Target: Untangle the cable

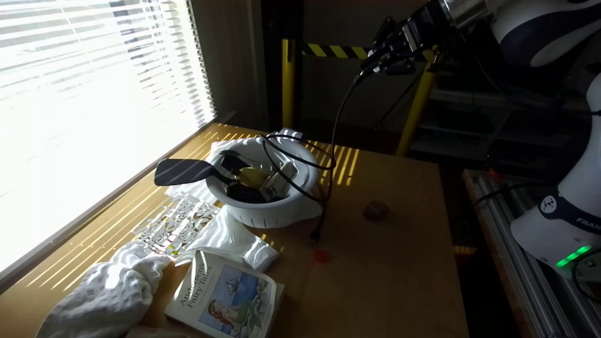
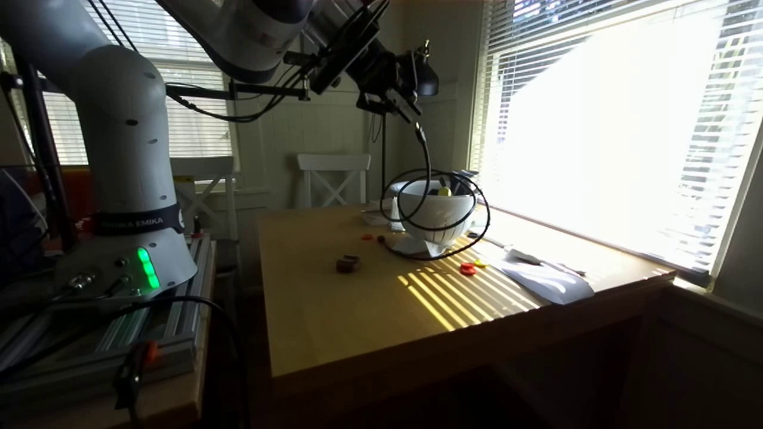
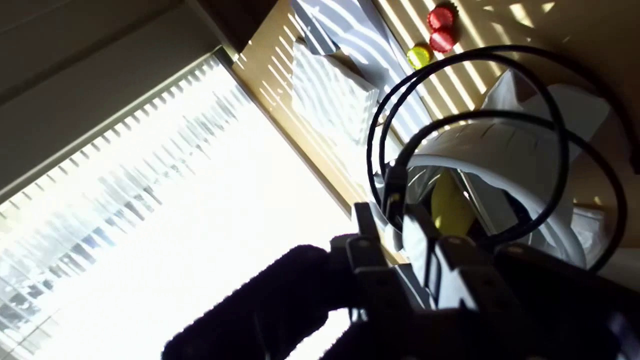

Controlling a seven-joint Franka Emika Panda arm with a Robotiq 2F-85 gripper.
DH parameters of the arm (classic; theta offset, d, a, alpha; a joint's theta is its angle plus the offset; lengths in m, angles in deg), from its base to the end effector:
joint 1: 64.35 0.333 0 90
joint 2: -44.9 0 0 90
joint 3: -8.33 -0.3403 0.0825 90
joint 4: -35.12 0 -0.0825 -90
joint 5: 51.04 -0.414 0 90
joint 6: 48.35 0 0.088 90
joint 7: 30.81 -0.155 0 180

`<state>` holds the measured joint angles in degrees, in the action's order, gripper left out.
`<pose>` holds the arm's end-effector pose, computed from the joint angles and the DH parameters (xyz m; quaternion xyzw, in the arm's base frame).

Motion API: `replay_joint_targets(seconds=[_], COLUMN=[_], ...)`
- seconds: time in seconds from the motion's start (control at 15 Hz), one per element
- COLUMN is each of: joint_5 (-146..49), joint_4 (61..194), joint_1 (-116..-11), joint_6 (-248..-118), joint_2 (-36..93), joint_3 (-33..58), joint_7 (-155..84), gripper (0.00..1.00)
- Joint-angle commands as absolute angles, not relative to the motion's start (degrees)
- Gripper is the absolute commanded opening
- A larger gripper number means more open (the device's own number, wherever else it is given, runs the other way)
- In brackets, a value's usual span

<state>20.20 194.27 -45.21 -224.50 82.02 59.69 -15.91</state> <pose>0.3998 -0.1331 0.3872 0.8335 0.3634 0.3680 0.1946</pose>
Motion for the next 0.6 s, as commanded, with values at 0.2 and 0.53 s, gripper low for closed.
replay_joint_targets(seconds=[0.2,0.53], joint_5=[7.72,-10.49], joint_4=[194.12,189.96], joint_1=[-19.28,-22.99], joint_6=[-212.52,-206.47], joint_2=[80.72,64.38], joint_3=[80.55,66.71], joint_7=[-4.78,-6.11], gripper=[0.75,1.00])
